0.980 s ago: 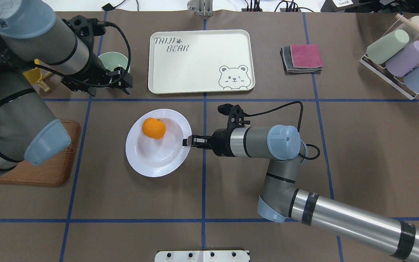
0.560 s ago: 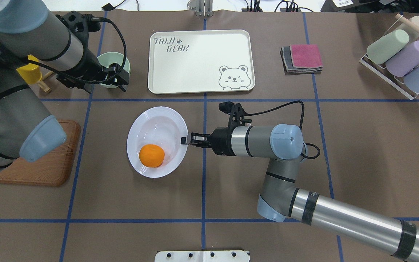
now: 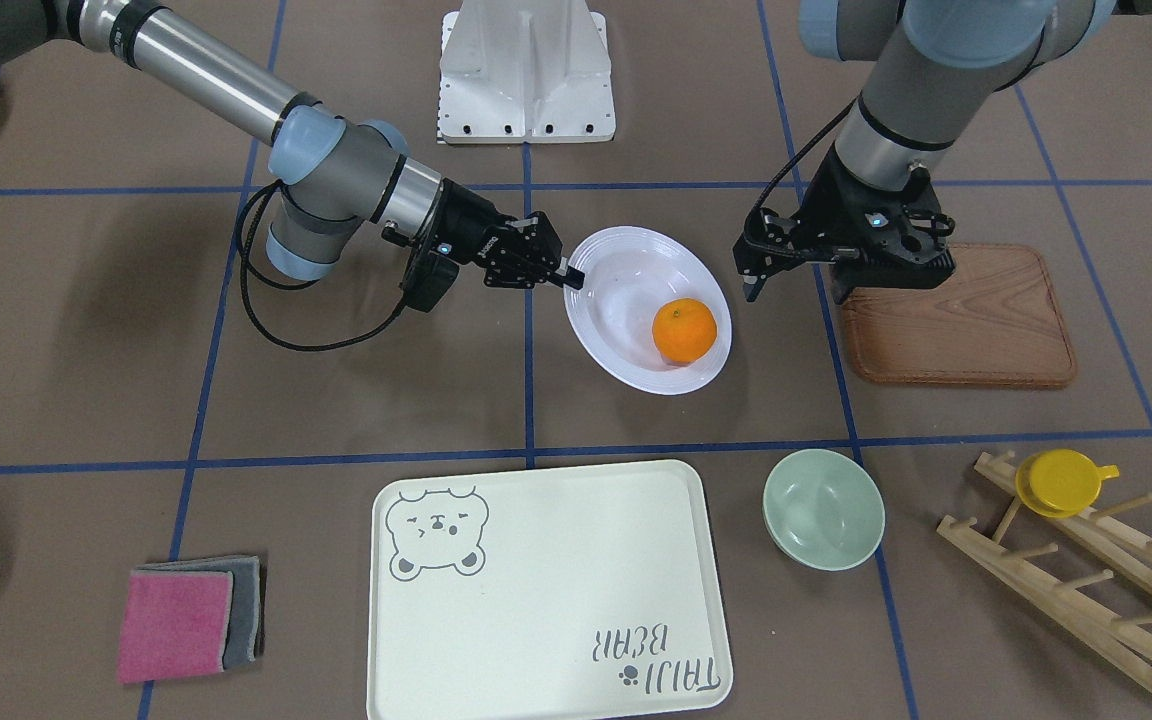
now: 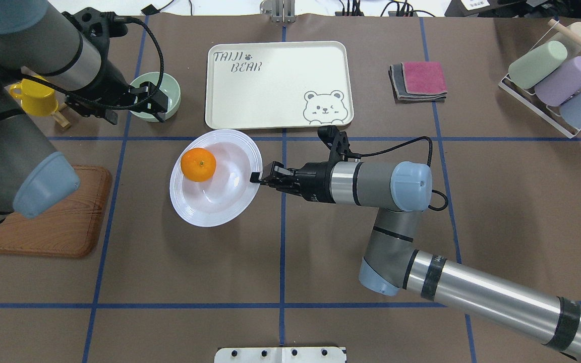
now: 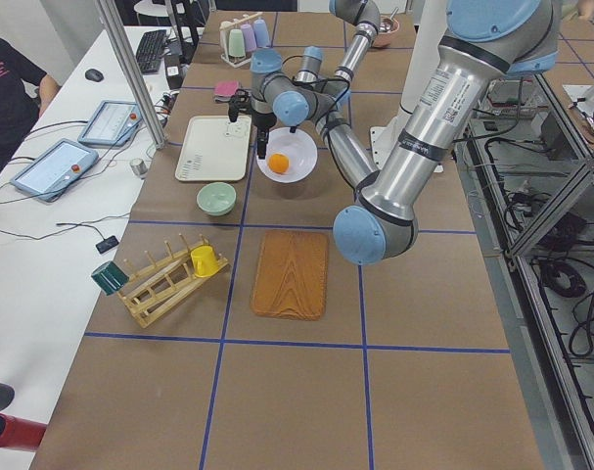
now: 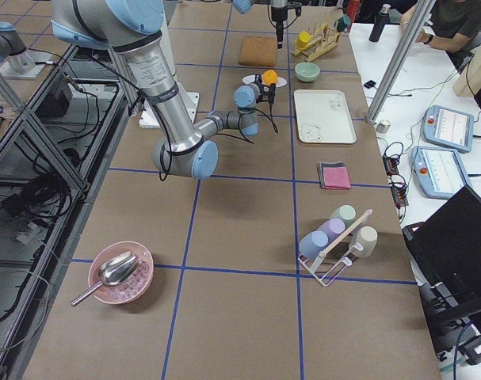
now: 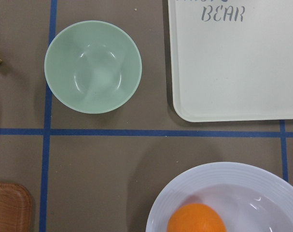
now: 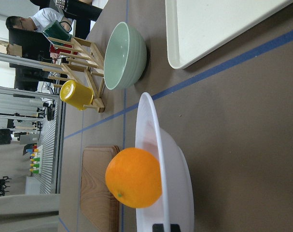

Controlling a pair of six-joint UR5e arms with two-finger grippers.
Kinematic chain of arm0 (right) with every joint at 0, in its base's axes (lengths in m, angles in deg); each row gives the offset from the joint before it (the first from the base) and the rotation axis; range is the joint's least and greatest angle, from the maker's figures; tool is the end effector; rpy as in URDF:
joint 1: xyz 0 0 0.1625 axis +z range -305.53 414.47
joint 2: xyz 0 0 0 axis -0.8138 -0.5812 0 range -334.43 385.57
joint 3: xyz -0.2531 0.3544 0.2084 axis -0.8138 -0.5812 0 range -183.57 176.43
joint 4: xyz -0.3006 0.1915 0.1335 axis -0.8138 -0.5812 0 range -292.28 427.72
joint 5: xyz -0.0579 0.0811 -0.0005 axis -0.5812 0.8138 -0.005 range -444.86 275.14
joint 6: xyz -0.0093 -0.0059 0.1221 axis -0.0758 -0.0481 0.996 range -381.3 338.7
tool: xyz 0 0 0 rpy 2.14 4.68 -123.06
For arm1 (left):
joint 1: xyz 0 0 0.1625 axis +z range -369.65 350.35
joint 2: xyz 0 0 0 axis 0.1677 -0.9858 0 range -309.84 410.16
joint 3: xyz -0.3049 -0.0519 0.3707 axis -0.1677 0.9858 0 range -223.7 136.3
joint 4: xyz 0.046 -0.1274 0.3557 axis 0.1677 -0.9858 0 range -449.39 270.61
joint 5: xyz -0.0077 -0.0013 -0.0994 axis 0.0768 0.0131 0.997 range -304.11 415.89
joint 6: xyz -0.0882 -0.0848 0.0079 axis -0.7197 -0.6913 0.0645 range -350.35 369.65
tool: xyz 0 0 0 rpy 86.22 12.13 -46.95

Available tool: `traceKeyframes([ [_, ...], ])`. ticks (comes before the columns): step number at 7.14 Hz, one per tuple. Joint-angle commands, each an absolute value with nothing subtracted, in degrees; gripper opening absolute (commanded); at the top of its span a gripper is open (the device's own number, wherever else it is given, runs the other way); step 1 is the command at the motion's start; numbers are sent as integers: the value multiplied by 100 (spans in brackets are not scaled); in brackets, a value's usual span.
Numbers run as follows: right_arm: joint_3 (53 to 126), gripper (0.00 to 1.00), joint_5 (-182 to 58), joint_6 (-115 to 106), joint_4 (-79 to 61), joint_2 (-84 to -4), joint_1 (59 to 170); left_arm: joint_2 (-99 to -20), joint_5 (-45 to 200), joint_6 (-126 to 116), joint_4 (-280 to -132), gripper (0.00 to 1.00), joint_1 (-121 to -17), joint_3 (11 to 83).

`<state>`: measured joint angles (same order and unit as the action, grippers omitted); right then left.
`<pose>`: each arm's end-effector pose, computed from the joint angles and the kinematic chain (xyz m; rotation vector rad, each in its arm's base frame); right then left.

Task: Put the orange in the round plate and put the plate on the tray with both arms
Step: 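Lift the plate with the right gripper and move it onto the bear tray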

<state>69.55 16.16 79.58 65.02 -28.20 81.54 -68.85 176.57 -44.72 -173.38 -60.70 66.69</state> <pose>-0.5807 -0.4203 0.3038 0.1297 -1.8609 0.2810 0.3291 -0.5196 0.3221 0.1363 0.8854 -0.0482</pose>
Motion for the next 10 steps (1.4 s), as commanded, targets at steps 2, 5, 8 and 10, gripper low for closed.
traceKeyframes([
  [2,6938,0,511,8836,6640,-2831,8224,-6536,17822,-3084,-16858,97,-6728,6845],
  [5,6456,0,-774,9215,6378,-2604,8417,-6199,17911,-1831,-16858,97,-7389,6695],
  [8,6070,0,-1532,9339,5411,-2366,8444,-6164,17920,-1348,-16902,97,-7670,6388],
  [10,5708,0,-1744,9339,5392,-2295,8435,-6164,17920,-1346,-16902,97,-7671,6370],
])
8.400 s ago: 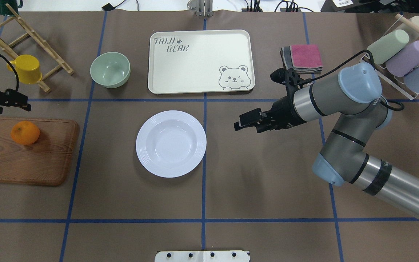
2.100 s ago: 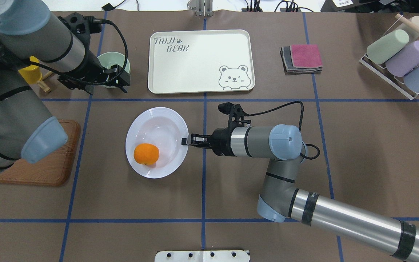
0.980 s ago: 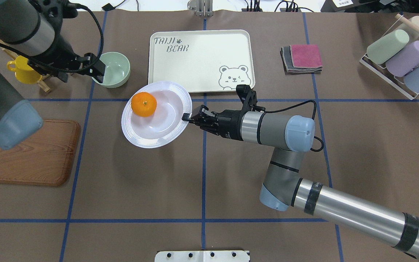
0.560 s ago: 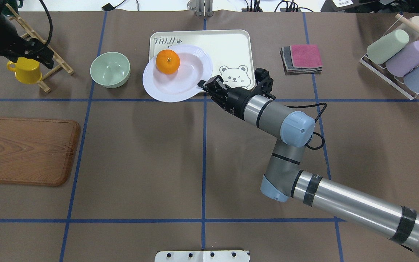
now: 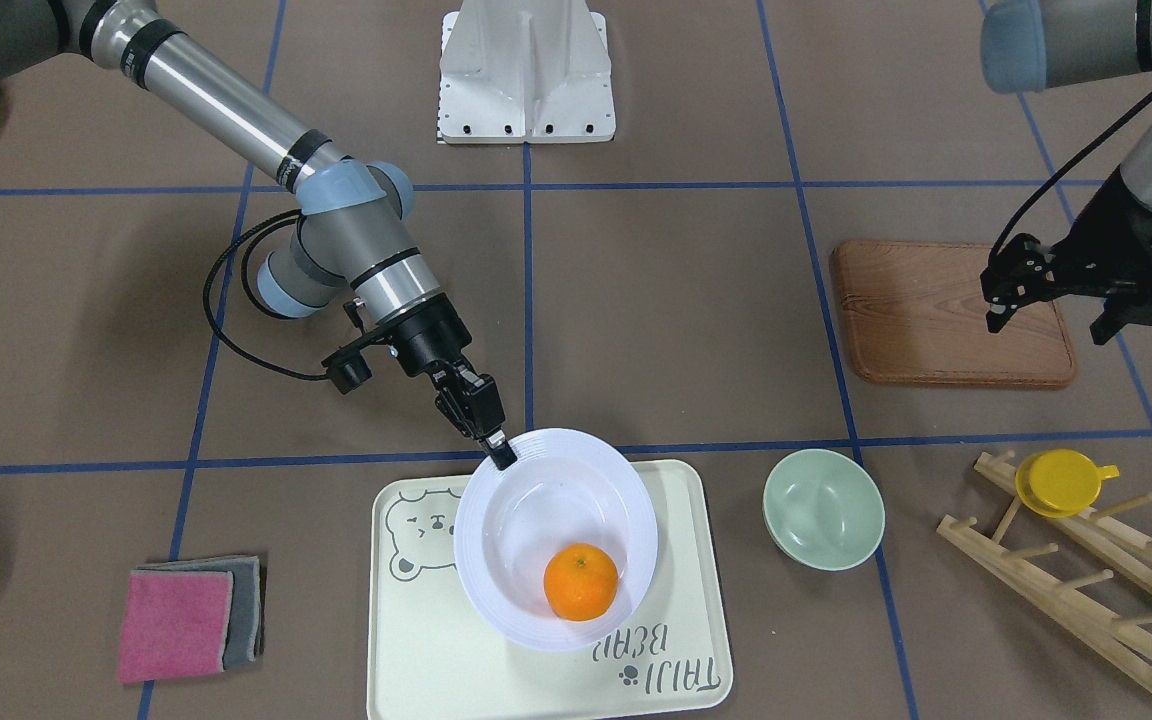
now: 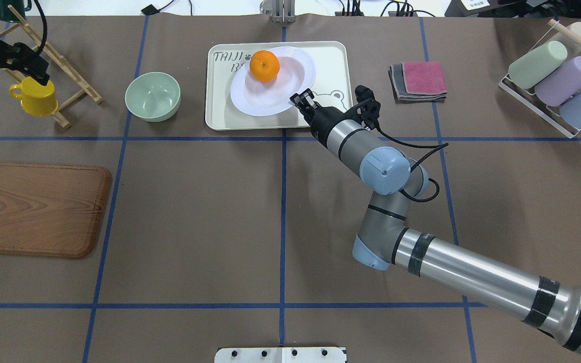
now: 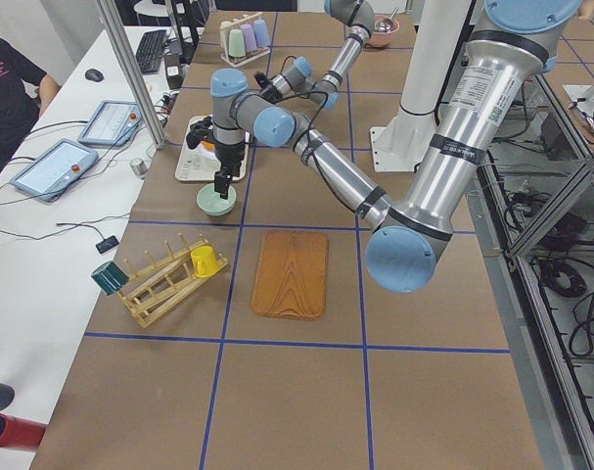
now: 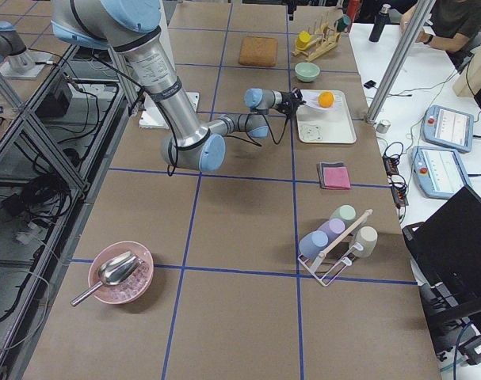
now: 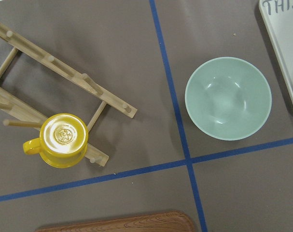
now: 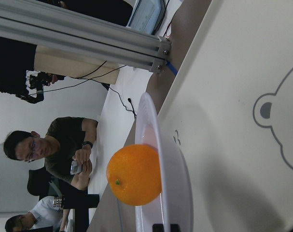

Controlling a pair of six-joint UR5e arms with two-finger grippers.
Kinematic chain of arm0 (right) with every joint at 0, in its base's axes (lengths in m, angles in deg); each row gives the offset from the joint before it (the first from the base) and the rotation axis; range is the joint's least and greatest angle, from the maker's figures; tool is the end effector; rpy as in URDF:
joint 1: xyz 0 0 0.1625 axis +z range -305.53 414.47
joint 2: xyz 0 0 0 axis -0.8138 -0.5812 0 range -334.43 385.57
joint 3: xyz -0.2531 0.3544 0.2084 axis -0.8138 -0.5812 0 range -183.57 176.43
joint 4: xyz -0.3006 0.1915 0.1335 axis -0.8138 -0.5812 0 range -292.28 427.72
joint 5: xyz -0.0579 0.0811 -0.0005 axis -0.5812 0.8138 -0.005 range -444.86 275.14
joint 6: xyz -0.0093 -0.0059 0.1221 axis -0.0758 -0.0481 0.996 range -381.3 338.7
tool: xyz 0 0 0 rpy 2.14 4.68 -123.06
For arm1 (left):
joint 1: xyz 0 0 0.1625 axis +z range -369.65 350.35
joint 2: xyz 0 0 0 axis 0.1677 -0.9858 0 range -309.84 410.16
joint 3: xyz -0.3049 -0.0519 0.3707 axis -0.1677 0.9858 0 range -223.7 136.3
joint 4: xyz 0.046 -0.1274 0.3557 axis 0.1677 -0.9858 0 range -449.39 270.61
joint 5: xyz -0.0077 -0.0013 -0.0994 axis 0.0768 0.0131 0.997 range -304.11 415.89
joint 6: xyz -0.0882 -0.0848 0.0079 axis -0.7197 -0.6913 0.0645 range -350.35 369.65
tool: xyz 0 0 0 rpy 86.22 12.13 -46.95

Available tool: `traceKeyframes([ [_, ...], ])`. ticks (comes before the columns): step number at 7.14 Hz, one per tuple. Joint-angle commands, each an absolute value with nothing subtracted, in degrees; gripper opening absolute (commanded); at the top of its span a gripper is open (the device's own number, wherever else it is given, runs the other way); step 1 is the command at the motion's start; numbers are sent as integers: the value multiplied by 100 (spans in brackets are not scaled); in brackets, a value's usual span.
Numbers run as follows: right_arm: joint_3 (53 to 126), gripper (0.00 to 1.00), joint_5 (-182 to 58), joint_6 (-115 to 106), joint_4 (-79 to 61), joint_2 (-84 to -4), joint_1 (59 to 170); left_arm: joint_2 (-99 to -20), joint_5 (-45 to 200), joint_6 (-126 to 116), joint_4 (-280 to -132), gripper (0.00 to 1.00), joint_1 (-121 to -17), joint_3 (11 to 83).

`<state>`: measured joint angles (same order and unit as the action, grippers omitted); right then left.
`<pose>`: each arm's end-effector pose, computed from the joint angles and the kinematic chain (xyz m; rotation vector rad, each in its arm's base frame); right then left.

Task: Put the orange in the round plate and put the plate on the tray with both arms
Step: 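Release the plate on the tray and raise the right gripper away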

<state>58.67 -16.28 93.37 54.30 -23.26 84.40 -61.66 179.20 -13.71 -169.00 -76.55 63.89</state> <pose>-0.5859 -0.5429 0.3436 0.3851 -1.6237 1.0278 0.1716 -0.5702 0.4255 0.2278 0.7167 0.1429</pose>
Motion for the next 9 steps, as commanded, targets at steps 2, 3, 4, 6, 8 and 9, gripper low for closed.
traceKeyframes([
  [2,5707,1,-1754,9409,5226,-2207,8417,-6164,17920,-1346,-16902,97,-7680,6370],
  [3,5707,24,-1754,9410,5155,-2216,8417,-6164,17920,-1346,-16902,97,-7680,6370],
  [4,5733,64,-1745,9401,4754,-2224,8426,-6164,17920,-1346,-16902,97,-7698,6370],
  [6,6291,100,-846,8556,3763,-2250,8784,-6164,17920,-1346,-16885,97,-7698,6379],
  [8,7119,100,341,8086,2497,-2321,9206,-6164,17920,-1346,-16885,97,-7698,6379],
  [9,7601,100,1087,7239,1761,-2452,9408,-6164,17920,-1346,-16876,97,-7706,6379],
])
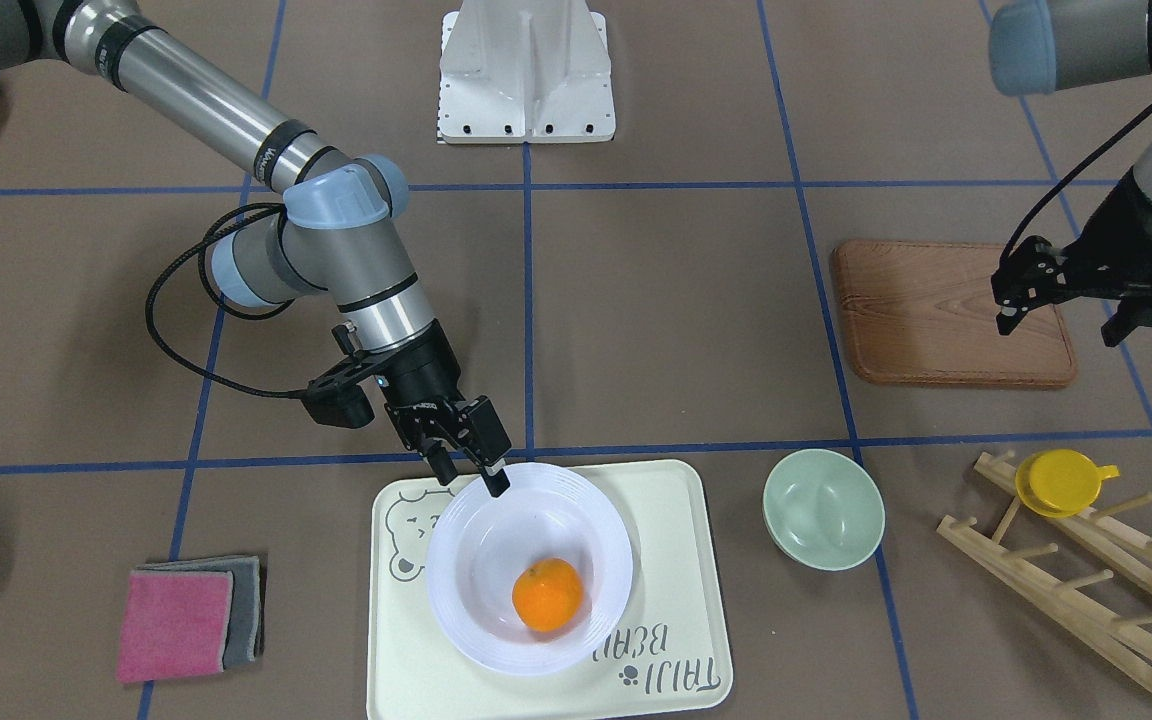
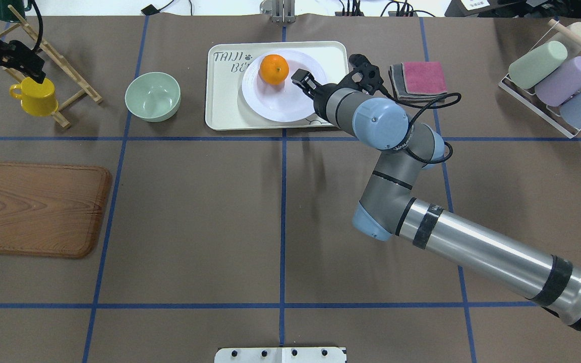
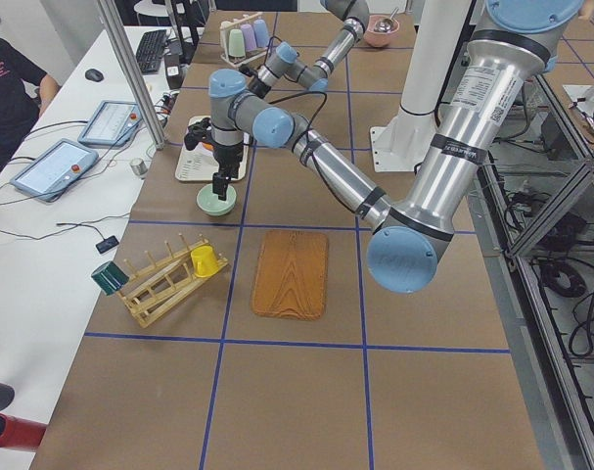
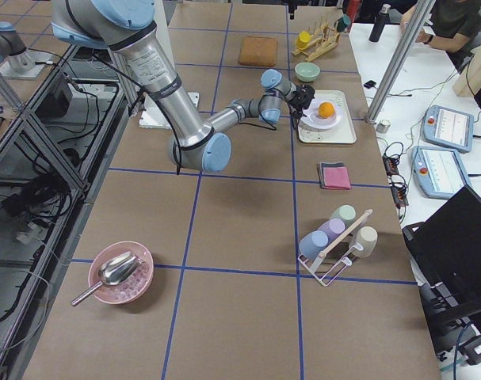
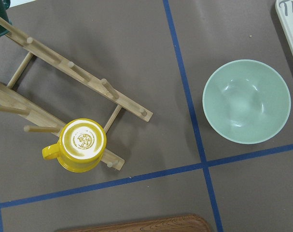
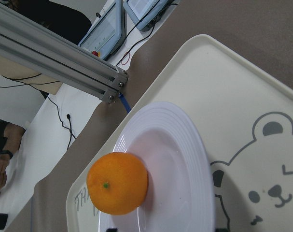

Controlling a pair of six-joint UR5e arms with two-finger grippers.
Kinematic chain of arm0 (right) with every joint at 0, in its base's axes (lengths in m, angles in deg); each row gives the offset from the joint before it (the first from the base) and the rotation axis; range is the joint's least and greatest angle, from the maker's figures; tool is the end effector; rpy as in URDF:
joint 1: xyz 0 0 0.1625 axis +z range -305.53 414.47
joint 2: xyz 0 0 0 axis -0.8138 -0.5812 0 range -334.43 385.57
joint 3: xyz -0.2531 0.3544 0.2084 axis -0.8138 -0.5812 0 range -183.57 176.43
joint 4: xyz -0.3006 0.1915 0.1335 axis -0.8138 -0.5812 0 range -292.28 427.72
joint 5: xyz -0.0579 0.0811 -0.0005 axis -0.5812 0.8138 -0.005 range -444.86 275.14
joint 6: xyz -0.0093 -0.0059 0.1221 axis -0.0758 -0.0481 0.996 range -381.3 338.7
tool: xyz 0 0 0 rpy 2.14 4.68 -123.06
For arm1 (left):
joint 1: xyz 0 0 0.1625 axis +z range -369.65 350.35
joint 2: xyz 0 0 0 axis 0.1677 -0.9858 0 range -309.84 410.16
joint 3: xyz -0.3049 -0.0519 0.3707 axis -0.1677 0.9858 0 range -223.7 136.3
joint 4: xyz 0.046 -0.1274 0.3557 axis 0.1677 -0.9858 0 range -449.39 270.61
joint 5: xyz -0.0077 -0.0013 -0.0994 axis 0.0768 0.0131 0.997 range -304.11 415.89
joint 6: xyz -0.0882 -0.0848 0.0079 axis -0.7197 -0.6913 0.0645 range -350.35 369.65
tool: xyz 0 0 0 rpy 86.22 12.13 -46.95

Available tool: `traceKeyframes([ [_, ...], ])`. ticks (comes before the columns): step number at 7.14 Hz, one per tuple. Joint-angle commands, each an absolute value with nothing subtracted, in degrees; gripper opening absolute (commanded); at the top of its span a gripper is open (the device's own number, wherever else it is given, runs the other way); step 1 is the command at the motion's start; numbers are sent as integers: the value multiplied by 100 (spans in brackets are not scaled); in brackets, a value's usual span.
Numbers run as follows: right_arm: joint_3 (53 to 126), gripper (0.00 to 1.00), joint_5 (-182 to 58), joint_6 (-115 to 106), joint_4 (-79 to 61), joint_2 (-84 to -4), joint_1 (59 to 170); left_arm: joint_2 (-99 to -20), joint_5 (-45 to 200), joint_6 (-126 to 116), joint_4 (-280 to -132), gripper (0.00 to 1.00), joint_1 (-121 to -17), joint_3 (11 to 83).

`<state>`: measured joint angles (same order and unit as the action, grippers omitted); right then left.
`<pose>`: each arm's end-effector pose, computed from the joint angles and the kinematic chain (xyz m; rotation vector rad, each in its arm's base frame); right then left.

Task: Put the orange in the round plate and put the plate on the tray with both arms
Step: 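Release the plate on the tray and raise the right gripper away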

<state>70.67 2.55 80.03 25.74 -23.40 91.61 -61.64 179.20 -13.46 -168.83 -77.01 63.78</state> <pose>-0.5421 -0.5848 0.3143 0.3330 -1.2740 0.7535 0.1670 -0.5717 0.4269 0.2275 0.7135 0.1379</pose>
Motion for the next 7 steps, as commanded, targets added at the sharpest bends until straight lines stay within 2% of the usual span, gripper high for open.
traceKeyframes([
  [1,8180,100,1686,6151,535,-2583,9567,-6164,17920,-1346,-16876,97,-7724,6379],
  [3,9751,100,2095,3481,-2451,-2821,9874,-5981,18251,-753,-16876,97,-7925,6335],
  [4,10203,100,2357,2624,-3161,-2996,10181,-5640,18454,-253,-16937,98,-8135,6335],
  [5,10329,100,2551,2564,-3195,-3294,10419,-5254,18482,187,-16963,98,-8355,6387],
  [7,10330,100,3674,1788,-3212,-3760,11636,-4602,18482,988,-17025,98,-8777,6361],
])
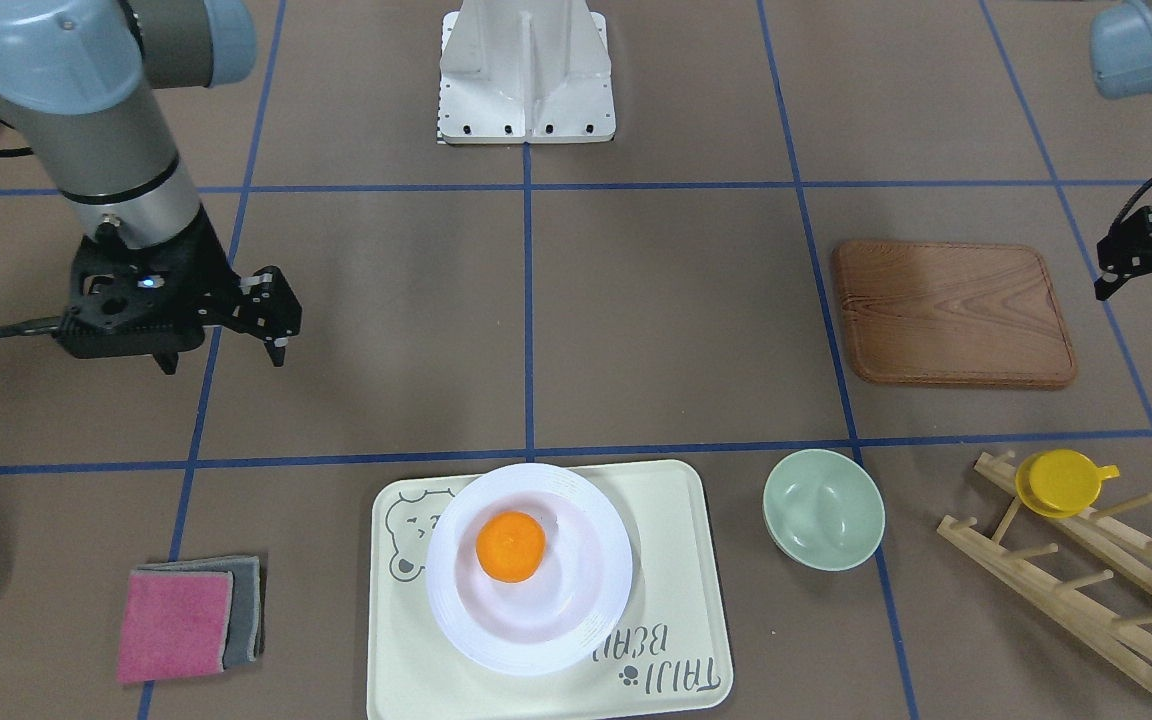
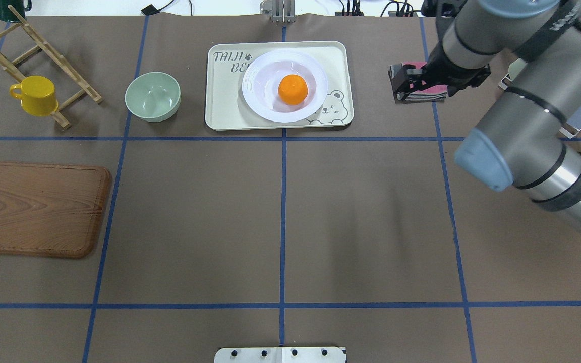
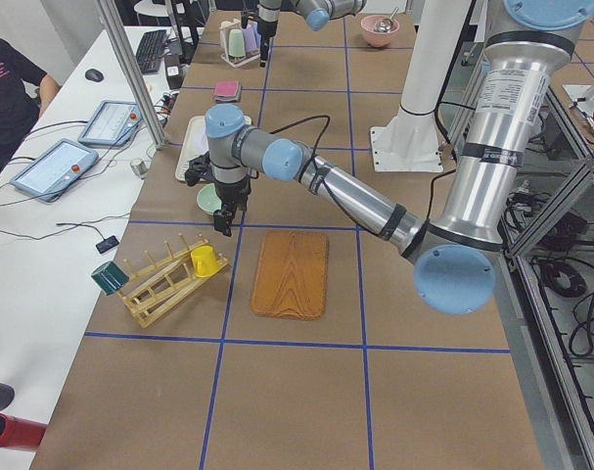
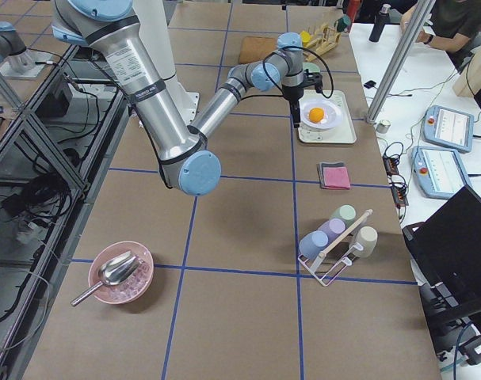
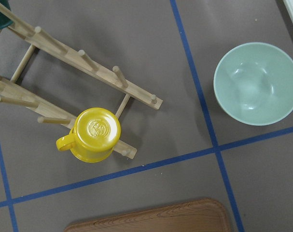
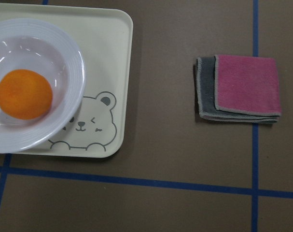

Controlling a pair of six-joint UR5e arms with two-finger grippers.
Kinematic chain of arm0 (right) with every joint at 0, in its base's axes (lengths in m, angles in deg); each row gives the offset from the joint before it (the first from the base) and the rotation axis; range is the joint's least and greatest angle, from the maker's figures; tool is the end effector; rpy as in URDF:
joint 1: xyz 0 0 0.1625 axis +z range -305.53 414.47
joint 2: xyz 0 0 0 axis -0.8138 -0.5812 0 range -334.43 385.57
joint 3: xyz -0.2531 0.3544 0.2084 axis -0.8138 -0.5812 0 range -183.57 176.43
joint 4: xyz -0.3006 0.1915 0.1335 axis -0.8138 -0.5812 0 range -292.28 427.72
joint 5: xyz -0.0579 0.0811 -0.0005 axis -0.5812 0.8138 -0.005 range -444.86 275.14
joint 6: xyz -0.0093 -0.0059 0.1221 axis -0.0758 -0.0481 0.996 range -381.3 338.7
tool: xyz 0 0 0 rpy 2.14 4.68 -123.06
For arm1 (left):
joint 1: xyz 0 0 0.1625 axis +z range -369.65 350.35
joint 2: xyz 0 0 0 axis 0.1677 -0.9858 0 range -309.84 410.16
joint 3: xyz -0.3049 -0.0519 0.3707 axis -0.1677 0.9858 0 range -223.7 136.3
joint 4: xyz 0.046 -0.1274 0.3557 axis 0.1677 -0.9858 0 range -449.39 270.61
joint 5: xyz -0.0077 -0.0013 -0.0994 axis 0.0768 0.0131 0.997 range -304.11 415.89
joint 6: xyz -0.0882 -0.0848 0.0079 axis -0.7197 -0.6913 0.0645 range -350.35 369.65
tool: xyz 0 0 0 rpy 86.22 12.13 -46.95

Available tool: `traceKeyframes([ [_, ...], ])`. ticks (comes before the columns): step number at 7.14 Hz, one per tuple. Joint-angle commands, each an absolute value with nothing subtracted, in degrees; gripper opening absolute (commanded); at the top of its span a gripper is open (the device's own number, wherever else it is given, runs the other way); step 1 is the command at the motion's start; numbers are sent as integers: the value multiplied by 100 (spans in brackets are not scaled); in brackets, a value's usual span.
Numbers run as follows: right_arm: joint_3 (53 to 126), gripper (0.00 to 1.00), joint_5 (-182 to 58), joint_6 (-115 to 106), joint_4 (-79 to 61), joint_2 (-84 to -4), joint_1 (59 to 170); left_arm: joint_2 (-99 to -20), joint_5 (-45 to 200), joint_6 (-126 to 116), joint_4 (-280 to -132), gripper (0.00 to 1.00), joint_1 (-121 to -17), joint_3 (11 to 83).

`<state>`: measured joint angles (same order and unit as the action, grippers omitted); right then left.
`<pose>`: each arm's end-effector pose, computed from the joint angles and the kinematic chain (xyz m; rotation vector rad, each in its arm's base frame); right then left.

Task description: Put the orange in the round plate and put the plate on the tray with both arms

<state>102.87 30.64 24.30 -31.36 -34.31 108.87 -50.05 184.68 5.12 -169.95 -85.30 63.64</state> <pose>-0.3034 -0.5622 0.3484 0.2091 -0.7437 0.0204 0.0757 -0.5237 0.5325 0.1902 0.7140 0.2706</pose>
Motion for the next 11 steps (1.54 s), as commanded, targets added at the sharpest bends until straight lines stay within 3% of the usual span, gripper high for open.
traceKeyframes([
  [1,10270,100,3939,580,-3273,-4137,12095,-4400,18491,1235,-17025,98,-8918,6344],
  [4,10207,100,4335,-784,-3327,-5333,12897,-4021,18491,1264,-17025,98,-9156,6309],
  [6,9639,100,5047,-1449,-3283,-5519,13382,-3809,18927,1273,-17104,98,-9323,6212],
  [11,9654,100,4979,-1629,-3274,-5670,13427,-3800,18948,1238,-17104,98,-9332,6177],
])
